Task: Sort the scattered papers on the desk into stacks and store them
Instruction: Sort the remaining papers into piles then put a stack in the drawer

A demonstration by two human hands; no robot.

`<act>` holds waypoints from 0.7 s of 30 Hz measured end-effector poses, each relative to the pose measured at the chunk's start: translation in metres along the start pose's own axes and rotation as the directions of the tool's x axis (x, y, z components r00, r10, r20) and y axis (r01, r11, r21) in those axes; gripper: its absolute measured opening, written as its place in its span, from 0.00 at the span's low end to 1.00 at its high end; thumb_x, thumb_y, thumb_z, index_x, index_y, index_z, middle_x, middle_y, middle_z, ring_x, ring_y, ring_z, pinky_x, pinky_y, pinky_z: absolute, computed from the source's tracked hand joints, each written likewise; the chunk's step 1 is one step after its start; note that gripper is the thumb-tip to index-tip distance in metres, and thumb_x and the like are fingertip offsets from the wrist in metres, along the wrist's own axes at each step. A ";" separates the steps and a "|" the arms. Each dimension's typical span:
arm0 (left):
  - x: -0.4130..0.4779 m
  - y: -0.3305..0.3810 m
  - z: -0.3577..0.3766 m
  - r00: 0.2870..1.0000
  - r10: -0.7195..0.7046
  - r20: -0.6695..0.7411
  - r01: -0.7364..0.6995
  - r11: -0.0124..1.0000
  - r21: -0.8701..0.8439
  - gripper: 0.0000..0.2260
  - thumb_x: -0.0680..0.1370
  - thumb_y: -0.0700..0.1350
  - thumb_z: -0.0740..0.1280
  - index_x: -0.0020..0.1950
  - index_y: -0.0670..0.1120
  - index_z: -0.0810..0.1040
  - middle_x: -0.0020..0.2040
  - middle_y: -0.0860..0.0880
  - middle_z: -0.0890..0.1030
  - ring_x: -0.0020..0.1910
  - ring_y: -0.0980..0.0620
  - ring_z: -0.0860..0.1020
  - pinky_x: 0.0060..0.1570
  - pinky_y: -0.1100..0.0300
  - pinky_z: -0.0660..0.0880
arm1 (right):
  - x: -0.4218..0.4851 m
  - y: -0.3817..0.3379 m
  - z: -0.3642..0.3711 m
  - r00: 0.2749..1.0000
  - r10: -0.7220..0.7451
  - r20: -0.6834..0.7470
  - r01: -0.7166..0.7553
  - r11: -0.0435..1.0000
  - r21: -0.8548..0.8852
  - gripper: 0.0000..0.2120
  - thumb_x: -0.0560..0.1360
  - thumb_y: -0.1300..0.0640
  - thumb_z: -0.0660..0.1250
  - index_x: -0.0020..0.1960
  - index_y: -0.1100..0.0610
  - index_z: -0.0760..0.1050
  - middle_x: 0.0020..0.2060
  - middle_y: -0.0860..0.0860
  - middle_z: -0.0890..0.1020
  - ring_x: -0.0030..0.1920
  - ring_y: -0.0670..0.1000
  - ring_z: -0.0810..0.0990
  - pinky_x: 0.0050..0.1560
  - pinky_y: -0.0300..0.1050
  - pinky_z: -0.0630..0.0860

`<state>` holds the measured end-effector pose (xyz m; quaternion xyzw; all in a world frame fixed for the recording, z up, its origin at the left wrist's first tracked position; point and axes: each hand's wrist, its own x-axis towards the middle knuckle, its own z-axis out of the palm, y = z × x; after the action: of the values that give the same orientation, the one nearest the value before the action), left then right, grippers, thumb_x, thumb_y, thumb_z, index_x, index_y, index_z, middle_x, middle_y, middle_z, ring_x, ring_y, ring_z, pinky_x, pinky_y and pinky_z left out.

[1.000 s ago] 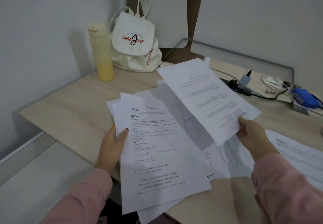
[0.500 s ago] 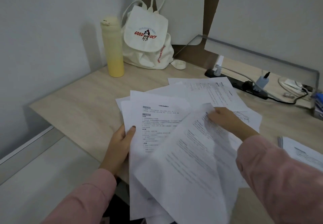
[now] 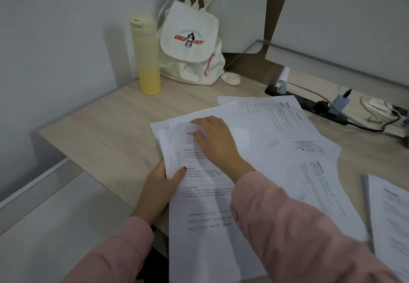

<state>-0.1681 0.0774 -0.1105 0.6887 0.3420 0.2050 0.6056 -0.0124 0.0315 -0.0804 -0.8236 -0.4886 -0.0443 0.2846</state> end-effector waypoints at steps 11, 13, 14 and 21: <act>0.000 -0.003 0.004 0.998 0.058 -0.008 -0.058 0.997 0.056 0.13 0.80 0.39 0.57 0.58 0.56 0.70 0.51 0.63 0.77 0.49 0.64 0.76 0.44 0.69 0.71 | -0.065 0.111 -0.091 0.572 0.810 0.133 -0.810 0.532 0.247 0.23 0.74 0.60 0.64 0.69 0.60 0.66 0.61 0.60 0.71 0.58 0.59 0.73 0.56 0.49 0.70; 0.000 -0.003 0.006 0.998 0.061 -0.015 -0.060 0.995 0.077 0.13 0.80 0.39 0.56 0.58 0.55 0.70 0.51 0.63 0.77 0.50 0.63 0.76 0.44 0.67 0.71 | -0.076 0.119 -0.100 0.499 0.842 0.207 -0.841 0.412 0.351 0.23 0.74 0.63 0.65 0.68 0.63 0.66 0.50 0.58 0.74 0.49 0.56 0.73 0.48 0.47 0.70; 0.000 -0.003 0.006 0.998 0.056 -0.020 -0.054 0.995 0.088 0.13 0.79 0.39 0.56 0.58 0.55 0.71 0.50 0.62 0.78 0.50 0.62 0.76 0.44 0.66 0.72 | -0.080 0.121 -0.103 0.482 0.841 0.245 -0.847 0.375 0.378 0.23 0.74 0.64 0.64 0.68 0.64 0.66 0.45 0.57 0.74 0.45 0.55 0.72 0.44 0.46 0.69; 0.000 -0.002 0.005 0.999 0.024 -0.036 -0.020 0.994 0.106 0.14 0.79 0.39 0.55 0.62 0.49 0.73 0.53 0.54 0.80 0.51 0.54 0.79 0.48 0.56 0.76 | -0.075 0.119 -0.106 0.453 0.825 0.338 -0.873 0.333 0.357 0.20 0.72 0.54 0.69 0.60 0.64 0.75 0.48 0.58 0.76 0.46 0.57 0.73 0.44 0.46 0.68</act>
<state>-0.1647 0.0738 -0.1136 0.7195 0.3562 0.2061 0.5594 0.0698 -0.1240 -0.0687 -0.8567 0.0058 0.2736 0.4372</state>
